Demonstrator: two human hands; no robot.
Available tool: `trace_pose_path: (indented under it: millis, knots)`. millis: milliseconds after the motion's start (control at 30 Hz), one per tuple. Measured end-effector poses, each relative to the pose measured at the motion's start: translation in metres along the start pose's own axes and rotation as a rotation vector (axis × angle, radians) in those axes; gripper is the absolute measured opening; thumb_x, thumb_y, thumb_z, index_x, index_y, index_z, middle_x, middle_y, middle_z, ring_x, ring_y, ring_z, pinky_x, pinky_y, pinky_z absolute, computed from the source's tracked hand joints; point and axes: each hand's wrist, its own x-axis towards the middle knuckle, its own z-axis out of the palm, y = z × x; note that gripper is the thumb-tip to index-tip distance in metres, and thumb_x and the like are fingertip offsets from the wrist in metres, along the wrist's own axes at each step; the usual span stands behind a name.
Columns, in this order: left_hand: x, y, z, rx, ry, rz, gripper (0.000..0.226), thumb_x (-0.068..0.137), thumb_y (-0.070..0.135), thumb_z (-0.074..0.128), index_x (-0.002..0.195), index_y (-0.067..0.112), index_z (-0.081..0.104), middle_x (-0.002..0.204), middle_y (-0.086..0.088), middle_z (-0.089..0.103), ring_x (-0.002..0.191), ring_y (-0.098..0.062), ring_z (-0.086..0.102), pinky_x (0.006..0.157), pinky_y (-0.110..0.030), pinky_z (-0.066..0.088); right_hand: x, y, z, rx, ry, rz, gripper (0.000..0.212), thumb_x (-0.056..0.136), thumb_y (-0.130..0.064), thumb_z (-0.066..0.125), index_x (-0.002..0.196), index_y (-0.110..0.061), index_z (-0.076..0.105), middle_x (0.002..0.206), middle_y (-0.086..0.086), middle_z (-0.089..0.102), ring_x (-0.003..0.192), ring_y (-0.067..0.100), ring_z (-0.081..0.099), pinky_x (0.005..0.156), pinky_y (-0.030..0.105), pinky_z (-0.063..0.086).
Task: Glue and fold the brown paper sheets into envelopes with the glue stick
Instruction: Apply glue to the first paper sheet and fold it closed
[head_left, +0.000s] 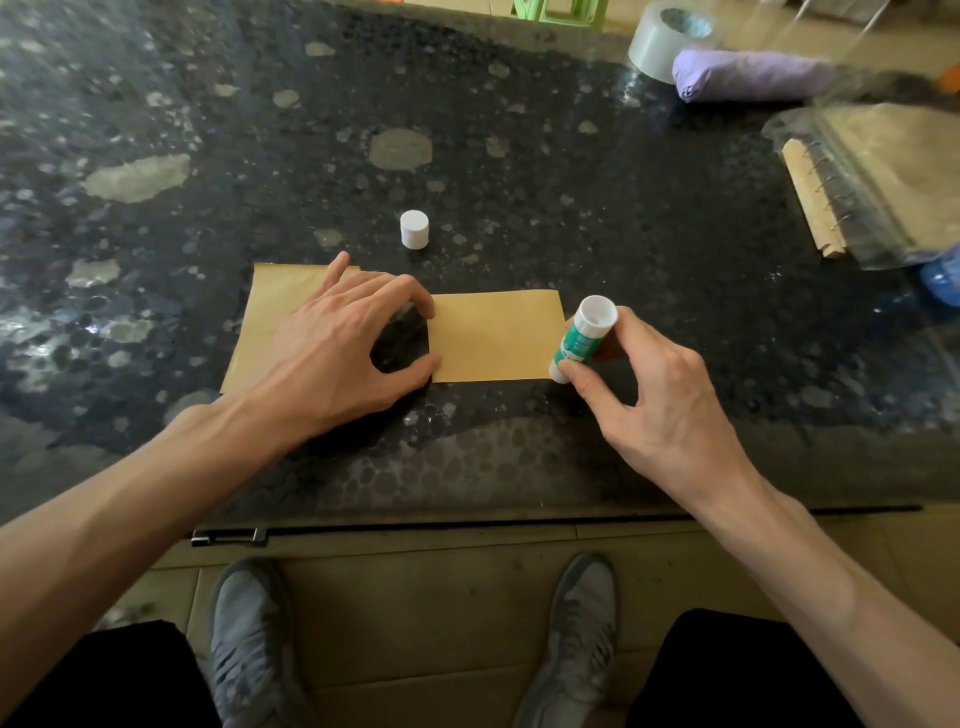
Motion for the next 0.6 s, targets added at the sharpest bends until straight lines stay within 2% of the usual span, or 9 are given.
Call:
trace_pose_path:
  millis: [133,300,467,600]
  knots:
    - [0.0,0.0,0.0,0.001,-0.003,-0.003,0.037,0.089,0.049,0.07,0.116,0.027,0.058,0.122,0.011,0.067,0.121,-0.01,0.057,0.129,-0.048,0.018,-0.002,0.002,-0.003,-0.01,-0.004,0.019,0.031,0.097,-0.023,0.074,0.123,-0.011,0.062,0.114,-0.003,0.069,0.101,0.006,0.064,0.087,0.007,0.047]
    - [-0.001,0.0,0.0,0.008,-0.003,-0.002,0.037,0.089,0.048,0.071,0.117,0.026,0.059,0.122,0.01,0.067,0.12,-0.011,0.057,0.128,-0.05,0.019,-0.003,0.004,-0.005,-0.021,-0.013,0.024,0.032,0.097,-0.024,0.073,0.124,-0.01,0.062,0.116,-0.003,0.069,0.103,0.006,0.064,0.088,0.008,0.047]
    - [-0.001,0.001,0.0,0.003,0.001,-0.002,0.037,0.089,0.047,0.071,0.116,0.026,0.059,0.121,0.01,0.067,0.119,-0.012,0.058,0.128,-0.051,0.019,-0.003,0.004,-0.007,-0.041,-0.004,0.051,0.032,0.097,-0.026,0.072,0.123,-0.01,0.061,0.117,-0.002,0.068,0.103,0.006,0.062,0.086,0.002,0.043]
    - [0.0,0.0,0.0,-0.005,-0.003,-0.003,0.037,0.088,0.048,0.071,0.116,0.026,0.059,0.122,0.011,0.067,0.12,-0.011,0.057,0.128,-0.05,0.018,-0.004,0.008,-0.012,0.002,0.033,0.119,0.031,0.097,-0.028,0.071,0.123,-0.013,0.062,0.115,-0.004,0.068,0.105,0.007,0.065,0.088,0.005,0.046]
